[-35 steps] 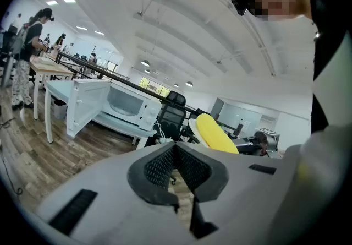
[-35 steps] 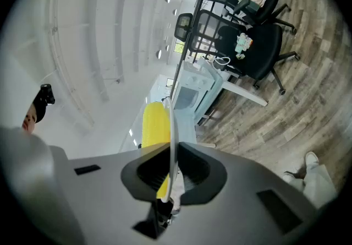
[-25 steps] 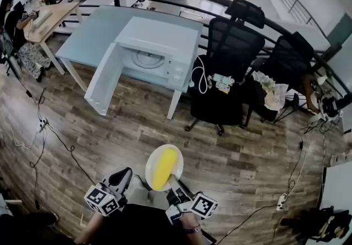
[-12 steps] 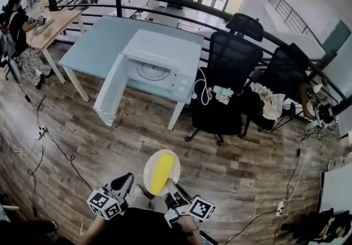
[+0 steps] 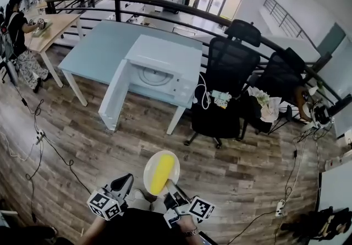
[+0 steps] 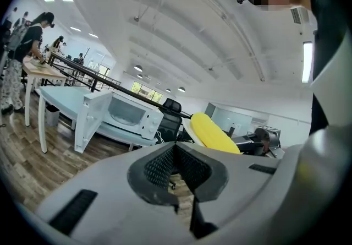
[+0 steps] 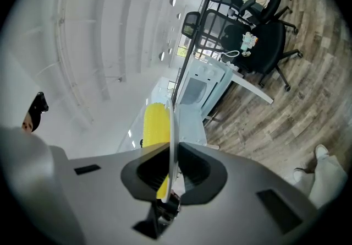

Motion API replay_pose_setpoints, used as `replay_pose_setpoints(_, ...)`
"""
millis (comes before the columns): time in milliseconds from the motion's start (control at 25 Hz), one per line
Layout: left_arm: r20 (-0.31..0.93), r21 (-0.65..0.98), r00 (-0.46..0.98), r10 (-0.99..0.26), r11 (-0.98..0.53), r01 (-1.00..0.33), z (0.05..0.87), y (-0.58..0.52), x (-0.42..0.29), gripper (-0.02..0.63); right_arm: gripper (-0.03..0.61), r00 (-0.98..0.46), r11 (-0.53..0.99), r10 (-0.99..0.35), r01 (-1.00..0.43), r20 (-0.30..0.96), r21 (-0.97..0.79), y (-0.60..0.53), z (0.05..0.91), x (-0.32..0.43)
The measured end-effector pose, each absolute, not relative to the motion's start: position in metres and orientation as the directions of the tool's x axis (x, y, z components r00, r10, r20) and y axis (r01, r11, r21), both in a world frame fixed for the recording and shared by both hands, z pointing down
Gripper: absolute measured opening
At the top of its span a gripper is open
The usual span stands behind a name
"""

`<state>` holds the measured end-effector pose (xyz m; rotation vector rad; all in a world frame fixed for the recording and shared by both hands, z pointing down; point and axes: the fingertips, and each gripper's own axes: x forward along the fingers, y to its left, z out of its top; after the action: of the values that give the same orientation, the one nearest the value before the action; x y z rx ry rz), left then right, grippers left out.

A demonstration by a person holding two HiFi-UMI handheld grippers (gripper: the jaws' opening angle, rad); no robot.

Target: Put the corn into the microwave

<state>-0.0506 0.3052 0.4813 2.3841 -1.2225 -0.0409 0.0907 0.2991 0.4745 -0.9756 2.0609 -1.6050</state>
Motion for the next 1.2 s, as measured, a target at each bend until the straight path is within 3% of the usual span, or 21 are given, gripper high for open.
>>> replay_pose_setpoints(200,0.162,0.400,0.610,-0.775,-0.513,-0.759,0.479,0.300,-0.069,0.003,0.029,-0.687,0.120,-0.713,-0.316,0.139,-0.941,0.296,0.479,0.077)
replay_pose_setpoints(400,0.161,0.383,0.612,-0.774,-0.523,-0.761,0.472,0.294,-0.081,0.003,0.031,-0.644,-0.001,-0.727,-0.346,0.238,-0.938,0.299,0.494,0.075)
replay_pose_setpoints(560,0.164,0.381,0.608,-0.777,-0.519,-0.766,0.480,0.292,-0.091,0.003,0.030,-0.665,0.076,-0.733,-0.285,0.140,-0.956,0.289,0.482,0.063)
replay_pose_setpoints(760,0.164,0.398,0.611,-0.775,-0.514,-0.760,0.489,0.284,-0.095,0.003,0.030,-0.623,0.010,-0.746,-0.361,0.233,-0.932,0.287,0.495,0.075)
replay_pose_setpoints(1200,0.168,0.350,0.599,-0.783,-0.520,-0.779,0.484,0.250,-0.100,0.003,0.031,-0.628,0.003,-0.745,-0.340,0.225,-0.940,0.248,0.503,0.071)
